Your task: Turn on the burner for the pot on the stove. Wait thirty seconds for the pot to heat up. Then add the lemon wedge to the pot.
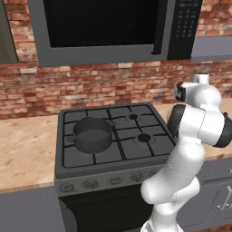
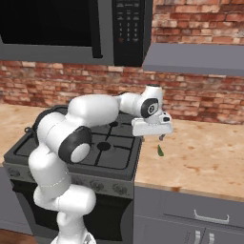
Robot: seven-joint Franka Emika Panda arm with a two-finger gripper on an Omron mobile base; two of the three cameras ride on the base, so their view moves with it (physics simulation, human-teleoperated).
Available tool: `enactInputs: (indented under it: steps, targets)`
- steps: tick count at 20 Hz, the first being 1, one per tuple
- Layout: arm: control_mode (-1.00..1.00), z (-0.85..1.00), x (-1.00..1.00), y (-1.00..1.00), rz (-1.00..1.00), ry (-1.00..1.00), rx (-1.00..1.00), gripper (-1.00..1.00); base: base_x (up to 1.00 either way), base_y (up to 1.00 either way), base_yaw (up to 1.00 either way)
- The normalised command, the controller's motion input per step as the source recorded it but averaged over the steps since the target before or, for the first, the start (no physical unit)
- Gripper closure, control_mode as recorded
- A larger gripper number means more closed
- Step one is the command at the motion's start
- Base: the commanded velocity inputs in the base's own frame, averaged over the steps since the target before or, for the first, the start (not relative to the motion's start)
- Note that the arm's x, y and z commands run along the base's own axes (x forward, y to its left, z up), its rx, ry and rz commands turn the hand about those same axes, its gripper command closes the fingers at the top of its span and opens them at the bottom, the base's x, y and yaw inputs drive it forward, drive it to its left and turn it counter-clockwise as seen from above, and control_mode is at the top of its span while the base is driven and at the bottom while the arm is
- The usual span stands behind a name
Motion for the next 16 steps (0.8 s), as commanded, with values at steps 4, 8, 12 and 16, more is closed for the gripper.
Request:
enactInputs:
  steps: [4,8,12,16]
  targets:
    - [-1.0,-0.35,0.37,-0.05,0.0,0.04,0.11,-1.0,0.0,0.0,0.0]
    - [-1.0,-0.45,0.32,-0.03,0.0,0.0,0.06,-1.0,0.0,0.0,0.0]
    - [-1.0,-0.33,0.26,-0.18,0.0,0.0,0.0,-1.0,0.0,0.0,0.0]
    - [-1.0,-0.28,0.1,-0.2,0.0,0.0,0.0,-1.0,0.0,0.0,0.0]
